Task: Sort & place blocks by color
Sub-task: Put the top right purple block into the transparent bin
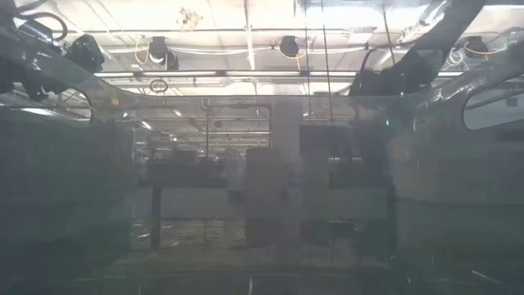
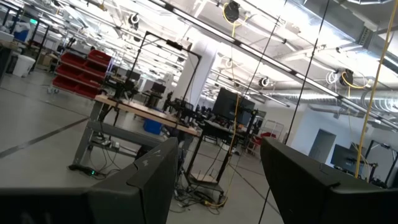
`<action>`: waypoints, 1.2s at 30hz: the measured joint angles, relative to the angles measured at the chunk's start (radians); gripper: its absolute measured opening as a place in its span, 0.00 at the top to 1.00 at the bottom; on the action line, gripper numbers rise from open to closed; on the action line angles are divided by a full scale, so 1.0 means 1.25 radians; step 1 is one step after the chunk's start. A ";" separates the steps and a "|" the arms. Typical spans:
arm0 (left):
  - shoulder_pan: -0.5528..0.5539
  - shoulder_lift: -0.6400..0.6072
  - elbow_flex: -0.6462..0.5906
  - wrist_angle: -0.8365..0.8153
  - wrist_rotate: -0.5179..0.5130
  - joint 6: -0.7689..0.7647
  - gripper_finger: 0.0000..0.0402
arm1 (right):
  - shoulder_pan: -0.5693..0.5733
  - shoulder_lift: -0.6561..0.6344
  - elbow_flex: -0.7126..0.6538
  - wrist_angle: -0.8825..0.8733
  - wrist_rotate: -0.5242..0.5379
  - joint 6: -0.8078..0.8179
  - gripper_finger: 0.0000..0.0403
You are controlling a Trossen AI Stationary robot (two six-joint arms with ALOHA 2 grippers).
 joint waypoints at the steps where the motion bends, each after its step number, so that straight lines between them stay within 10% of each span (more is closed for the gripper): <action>1: 0.000 0.000 0.000 0.000 0.000 0.000 0.43 | 0.000 -0.021 0.000 0.005 0.000 0.000 0.79; 22: -0.003 0.004 0.000 0.049 0.050 -0.092 0.43 | 0.119 -0.259 0.001 0.552 -0.164 -0.153 0.79; 36: -0.020 0.004 0.000 -0.047 0.514 -0.299 0.43 | 0.251 -0.139 0.002 0.784 -0.166 -0.209 0.79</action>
